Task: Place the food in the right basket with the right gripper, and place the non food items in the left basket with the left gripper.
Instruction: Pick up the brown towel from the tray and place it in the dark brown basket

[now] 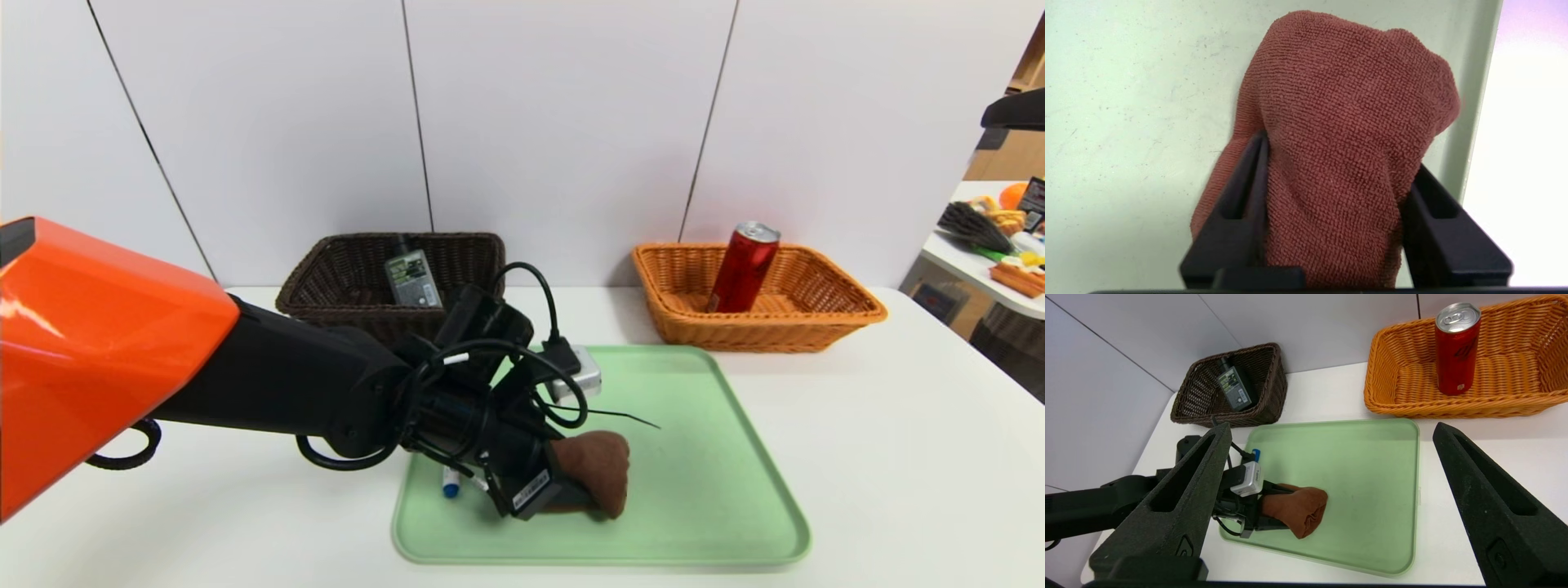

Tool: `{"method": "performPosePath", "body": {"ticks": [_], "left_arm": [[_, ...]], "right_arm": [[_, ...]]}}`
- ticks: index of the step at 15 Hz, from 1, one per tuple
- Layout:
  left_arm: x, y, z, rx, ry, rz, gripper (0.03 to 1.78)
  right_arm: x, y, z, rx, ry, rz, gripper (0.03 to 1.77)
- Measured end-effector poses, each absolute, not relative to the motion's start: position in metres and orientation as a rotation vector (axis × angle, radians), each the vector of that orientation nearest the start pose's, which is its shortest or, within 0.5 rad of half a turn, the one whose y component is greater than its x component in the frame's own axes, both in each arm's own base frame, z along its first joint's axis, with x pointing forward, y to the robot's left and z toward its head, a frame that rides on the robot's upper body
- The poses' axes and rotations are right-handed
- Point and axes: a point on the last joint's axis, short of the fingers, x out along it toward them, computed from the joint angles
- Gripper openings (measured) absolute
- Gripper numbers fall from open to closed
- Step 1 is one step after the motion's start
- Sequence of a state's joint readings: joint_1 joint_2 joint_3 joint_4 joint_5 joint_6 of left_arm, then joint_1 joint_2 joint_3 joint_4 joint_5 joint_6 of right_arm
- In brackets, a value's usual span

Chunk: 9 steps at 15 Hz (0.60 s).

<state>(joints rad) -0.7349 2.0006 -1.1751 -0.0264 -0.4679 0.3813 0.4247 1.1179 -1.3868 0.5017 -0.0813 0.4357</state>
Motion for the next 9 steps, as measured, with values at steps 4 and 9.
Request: {"method": "performPosePath", "body": {"ticks": [4, 9], "left_arm": [[0.268, -0.256, 0.126, 0.424, 0.610, -1.282, 0.58], [0.280, -0.265, 0.158, 0.367, 0.548, -1.201, 0.57]], "right_arm": [[0.109, 0.047, 0.364, 0.370, 0.302, 0.285, 1.70], [0.110, 0.048, 0.360, 0.390, 0.326, 0.277, 1.70]]}}
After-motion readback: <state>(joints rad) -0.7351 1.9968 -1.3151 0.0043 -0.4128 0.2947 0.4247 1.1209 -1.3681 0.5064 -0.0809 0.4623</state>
